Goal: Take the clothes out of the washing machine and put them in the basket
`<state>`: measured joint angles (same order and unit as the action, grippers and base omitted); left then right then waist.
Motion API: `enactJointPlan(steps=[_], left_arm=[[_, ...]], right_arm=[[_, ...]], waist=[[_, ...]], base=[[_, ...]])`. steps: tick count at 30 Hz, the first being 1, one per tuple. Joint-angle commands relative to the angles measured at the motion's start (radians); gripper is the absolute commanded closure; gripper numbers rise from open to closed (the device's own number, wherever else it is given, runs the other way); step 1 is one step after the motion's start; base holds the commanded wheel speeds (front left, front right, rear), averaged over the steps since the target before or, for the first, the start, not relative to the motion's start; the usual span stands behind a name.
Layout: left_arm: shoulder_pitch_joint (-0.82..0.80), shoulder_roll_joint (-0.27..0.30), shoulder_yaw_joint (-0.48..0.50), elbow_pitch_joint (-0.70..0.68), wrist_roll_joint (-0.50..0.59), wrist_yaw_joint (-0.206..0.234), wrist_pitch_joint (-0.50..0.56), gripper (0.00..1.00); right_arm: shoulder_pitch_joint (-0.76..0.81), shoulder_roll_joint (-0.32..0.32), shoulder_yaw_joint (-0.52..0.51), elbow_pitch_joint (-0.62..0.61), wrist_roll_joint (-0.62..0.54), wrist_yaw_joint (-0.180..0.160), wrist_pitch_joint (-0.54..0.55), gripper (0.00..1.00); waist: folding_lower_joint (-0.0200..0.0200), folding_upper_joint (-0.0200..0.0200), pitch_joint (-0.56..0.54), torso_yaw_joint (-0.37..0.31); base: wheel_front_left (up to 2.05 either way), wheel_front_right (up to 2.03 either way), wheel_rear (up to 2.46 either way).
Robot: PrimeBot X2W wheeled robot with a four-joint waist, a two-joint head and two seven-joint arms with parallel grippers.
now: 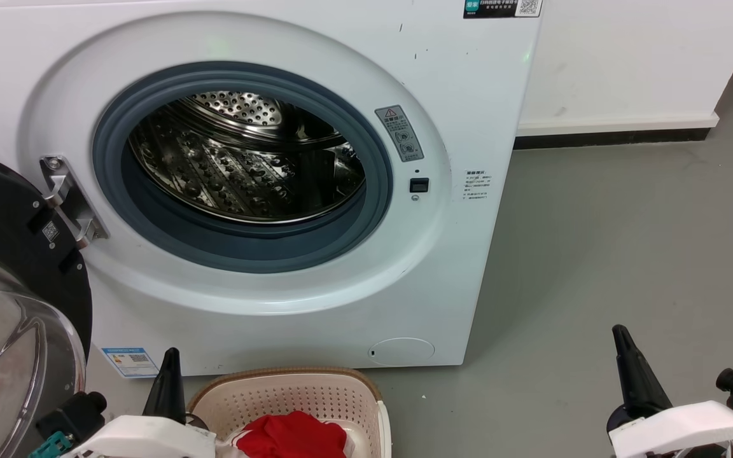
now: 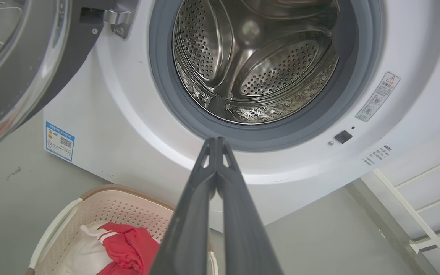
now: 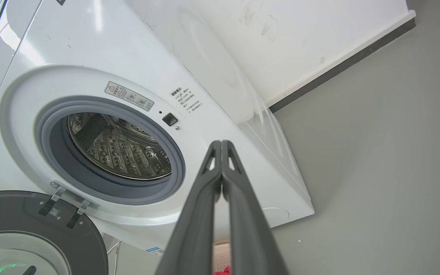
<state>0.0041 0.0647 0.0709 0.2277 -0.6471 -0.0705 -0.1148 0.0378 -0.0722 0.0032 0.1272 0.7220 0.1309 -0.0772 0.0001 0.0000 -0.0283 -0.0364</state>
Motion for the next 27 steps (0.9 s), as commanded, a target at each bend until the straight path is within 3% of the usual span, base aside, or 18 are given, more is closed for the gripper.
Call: enactJointPlan(steps=[1, 27], left_arm=[[-0.031, 0.004, 0.005, -0.012, -0.035, -0.008, 0.008, 1.00], [-0.066, -0.003, 0.021, -0.001, -0.384, -0.028, 0.092, 1.00]], right_arm=[[-0.031, -0.008, -0.004, -0.008, 0.037, 0.000, 0.004, 1.00], [-0.075, -0.013, -0.025, 0.038, 0.375, 0.000, 0.058, 1.00]], waist=[[-0.0001, 0.0000, 0.000, 0.001], [-0.0001, 0.0000, 0.009, 0.011]], base=[[0.00, 0.00, 0.00], [0.00, 0.00, 0.00]])
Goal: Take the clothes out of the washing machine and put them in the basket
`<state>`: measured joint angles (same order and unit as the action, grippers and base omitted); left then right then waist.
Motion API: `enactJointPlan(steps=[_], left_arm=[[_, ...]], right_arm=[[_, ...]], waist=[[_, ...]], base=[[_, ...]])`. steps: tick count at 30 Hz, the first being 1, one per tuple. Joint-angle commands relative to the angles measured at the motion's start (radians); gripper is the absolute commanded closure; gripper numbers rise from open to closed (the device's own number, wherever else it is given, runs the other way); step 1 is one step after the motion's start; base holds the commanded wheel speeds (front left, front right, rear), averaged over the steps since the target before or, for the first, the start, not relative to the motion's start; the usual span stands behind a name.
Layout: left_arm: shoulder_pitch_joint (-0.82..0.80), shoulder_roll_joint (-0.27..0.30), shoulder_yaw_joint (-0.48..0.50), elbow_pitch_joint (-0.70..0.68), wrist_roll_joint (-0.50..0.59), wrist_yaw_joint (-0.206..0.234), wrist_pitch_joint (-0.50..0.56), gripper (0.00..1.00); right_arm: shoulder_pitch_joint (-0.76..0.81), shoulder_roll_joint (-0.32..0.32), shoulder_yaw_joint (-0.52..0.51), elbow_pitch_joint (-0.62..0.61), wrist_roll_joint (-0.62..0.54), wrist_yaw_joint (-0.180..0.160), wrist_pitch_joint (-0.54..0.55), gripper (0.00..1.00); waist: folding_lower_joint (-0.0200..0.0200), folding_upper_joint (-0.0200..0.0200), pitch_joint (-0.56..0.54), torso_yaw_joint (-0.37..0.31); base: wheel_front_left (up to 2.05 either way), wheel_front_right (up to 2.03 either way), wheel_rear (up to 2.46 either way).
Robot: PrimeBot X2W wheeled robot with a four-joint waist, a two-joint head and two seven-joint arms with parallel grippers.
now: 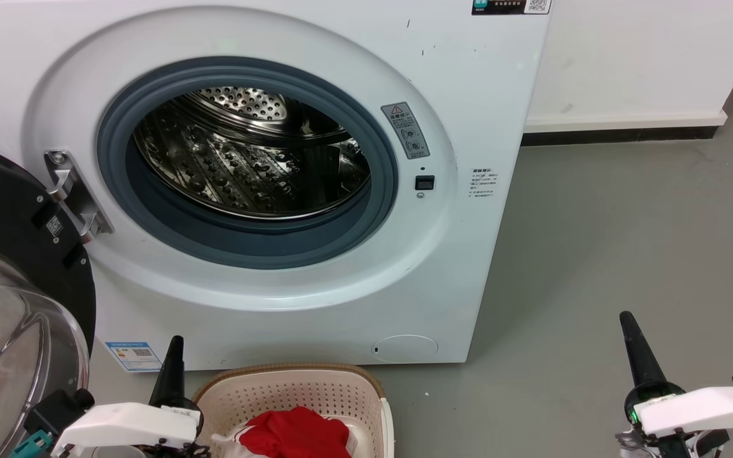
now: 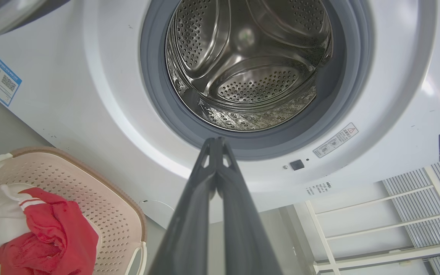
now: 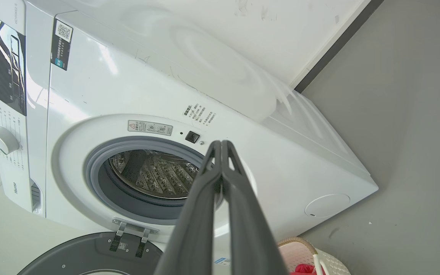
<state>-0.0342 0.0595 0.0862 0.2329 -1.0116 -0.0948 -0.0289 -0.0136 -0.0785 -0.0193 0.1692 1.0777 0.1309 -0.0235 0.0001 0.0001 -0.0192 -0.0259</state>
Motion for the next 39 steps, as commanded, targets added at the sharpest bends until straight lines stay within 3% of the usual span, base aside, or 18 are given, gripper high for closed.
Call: enactJointPlan(steps=[1, 39], left_arm=[[-0.028, 0.002, 0.006, -0.006, -0.031, -0.004, 0.009, 1.00], [-0.064, -0.006, 0.023, 0.007, -0.426, -0.029, 0.104, 1.00]], right_arm=[[-0.025, -0.007, -0.004, -0.003, 0.031, 0.000, 0.005, 1.00], [-0.078, -0.003, -0.040, 0.050, 0.403, 0.000, 0.075, 1.00]], waist=[[-0.0001, -0.0001, 0.001, 0.001], [-0.0001, -0.0001, 0.014, 0.016]], base=[[0.00, 0.00, 0.00], [0.00, 0.00, 0.00]])
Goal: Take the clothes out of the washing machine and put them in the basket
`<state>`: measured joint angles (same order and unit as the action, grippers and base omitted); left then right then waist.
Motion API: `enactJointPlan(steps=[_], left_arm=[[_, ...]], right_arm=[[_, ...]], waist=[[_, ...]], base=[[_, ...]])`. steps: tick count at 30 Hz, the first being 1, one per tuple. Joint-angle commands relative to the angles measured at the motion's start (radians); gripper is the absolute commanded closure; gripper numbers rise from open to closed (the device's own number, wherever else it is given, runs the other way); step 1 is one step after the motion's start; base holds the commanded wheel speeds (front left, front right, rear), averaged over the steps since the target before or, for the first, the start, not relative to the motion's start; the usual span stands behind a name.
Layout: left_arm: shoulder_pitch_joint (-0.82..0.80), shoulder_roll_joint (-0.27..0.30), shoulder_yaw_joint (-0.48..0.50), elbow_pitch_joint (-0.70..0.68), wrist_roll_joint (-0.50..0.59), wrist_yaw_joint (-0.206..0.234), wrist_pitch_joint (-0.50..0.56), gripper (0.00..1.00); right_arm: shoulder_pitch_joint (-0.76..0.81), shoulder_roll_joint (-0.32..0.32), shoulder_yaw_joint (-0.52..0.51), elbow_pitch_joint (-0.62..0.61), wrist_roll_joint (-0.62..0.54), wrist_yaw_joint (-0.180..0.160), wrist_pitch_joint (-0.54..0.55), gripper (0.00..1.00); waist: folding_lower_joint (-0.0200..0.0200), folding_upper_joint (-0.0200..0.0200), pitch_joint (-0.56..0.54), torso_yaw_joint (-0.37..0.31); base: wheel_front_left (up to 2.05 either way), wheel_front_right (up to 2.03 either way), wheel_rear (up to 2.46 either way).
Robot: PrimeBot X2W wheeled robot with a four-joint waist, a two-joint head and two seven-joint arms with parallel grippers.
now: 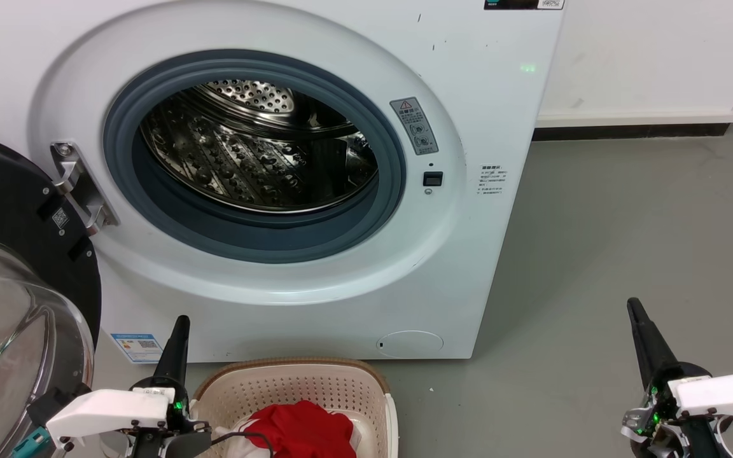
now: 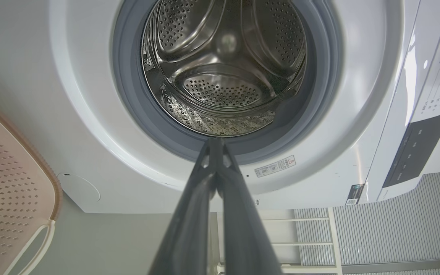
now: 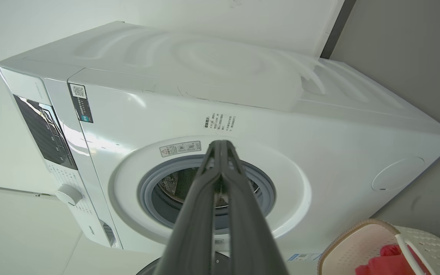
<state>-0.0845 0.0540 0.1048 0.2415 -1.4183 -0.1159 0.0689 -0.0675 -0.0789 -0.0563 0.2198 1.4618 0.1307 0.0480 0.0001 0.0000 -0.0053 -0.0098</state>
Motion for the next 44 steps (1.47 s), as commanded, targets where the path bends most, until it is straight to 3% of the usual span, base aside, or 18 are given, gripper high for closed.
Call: enactJointPlan(steps=[1, 24, 44], left_arm=[[-0.015, -0.001, 0.005, -0.001, -0.027, -0.009, 0.008, 1.00], [-0.030, -0.005, 0.012, 0.005, -0.195, -0.017, 0.049, 1.00], [-0.028, -0.005, 0.012, 0.005, -0.195, -0.017, 0.049, 1.00]], right_arm=[[-0.024, -0.002, -0.004, 0.001, 0.027, 0.000, 0.006, 1.00], [-0.043, 0.003, -0.023, 0.025, 0.181, 0.000, 0.040, 1.00], [-0.045, 0.009, -0.031, 0.025, 0.173, 0.000, 0.046, 1.00]], waist=[[-0.0001, 0.0000, 0.001, 0.001], [-0.0001, 0.0000, 0.008, 0.010], [-0.0001, 0.0000, 0.008, 0.010]], base=[[0.00, 0.00, 0.00], [0.00, 0.00, 0.00], [0.00, 0.00, 0.00]])
